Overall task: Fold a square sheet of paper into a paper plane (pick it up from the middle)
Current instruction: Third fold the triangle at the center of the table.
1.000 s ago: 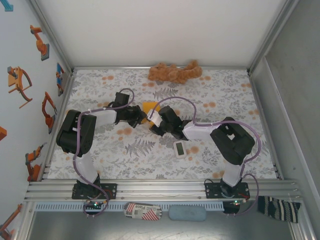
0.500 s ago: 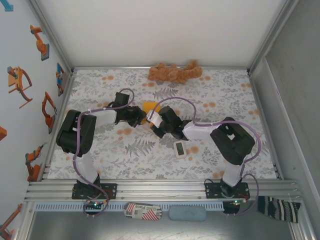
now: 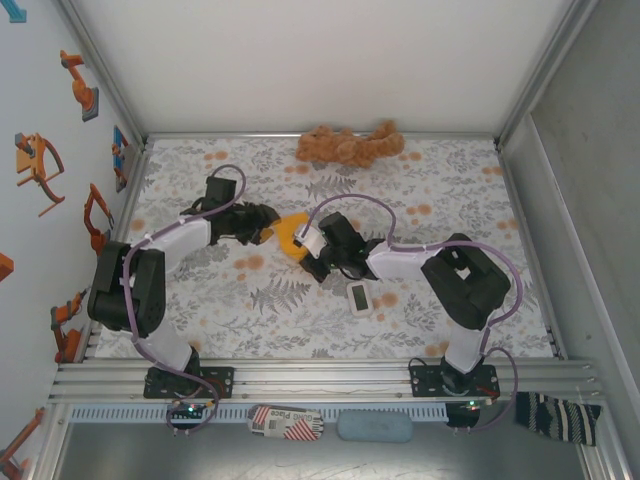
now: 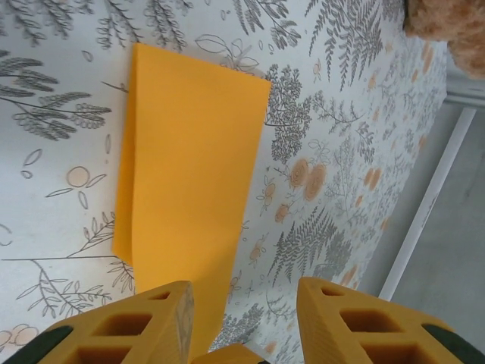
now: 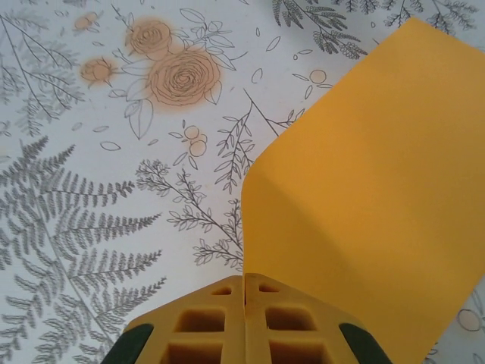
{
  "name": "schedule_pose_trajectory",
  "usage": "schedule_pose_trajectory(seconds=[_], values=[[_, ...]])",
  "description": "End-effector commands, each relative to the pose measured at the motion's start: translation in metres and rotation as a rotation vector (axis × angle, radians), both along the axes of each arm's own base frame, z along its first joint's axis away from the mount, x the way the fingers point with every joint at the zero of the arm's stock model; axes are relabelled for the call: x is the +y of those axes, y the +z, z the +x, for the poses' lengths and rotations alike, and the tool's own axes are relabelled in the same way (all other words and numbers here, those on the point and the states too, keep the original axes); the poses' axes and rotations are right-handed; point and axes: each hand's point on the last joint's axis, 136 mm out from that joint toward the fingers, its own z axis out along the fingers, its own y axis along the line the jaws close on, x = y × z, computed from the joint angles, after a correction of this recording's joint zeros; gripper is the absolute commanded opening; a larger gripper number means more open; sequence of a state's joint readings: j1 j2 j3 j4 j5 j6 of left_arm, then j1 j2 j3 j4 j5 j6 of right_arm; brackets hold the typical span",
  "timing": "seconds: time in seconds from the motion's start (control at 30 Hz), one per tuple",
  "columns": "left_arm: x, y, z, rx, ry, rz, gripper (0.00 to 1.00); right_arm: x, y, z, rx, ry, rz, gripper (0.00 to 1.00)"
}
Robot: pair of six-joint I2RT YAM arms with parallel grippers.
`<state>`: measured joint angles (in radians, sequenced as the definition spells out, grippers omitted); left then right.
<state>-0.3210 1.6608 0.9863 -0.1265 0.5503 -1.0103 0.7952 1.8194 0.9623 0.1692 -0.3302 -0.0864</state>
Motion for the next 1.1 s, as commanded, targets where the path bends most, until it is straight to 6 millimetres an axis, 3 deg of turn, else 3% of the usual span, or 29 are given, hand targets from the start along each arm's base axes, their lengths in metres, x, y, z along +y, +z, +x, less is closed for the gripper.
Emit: schedule_pose_trajectory(seconds=[0.0,0.23,0.5,0.77,1.07], values=[[-0.013,-0.002,0.004,-0.021,-0.066,0.027,0.38,0.007,0.017,-0.003,0.088,-0.009,0.090,0.00],[-0.033,-0.033,0.012,0.032,-0.151,0.105,0.27,0.017,0.018,-0.015,0.204,0.025,0.142,0.00],[-0.026,-0.071,0.008,0.113,-0.206,0.251,0.20,0.024,0.012,-0.016,0.315,-0.008,0.163,0.00],[-0.018,-0.086,0.001,0.160,-0.260,0.352,0.15,0.019,-0.002,-0.003,0.341,-0.100,0.091,0.00],[-0.019,-0.093,-0.003,0.173,-0.280,0.352,0.14,0.007,-0.020,0.011,0.349,-0.217,0.011,0.00]])
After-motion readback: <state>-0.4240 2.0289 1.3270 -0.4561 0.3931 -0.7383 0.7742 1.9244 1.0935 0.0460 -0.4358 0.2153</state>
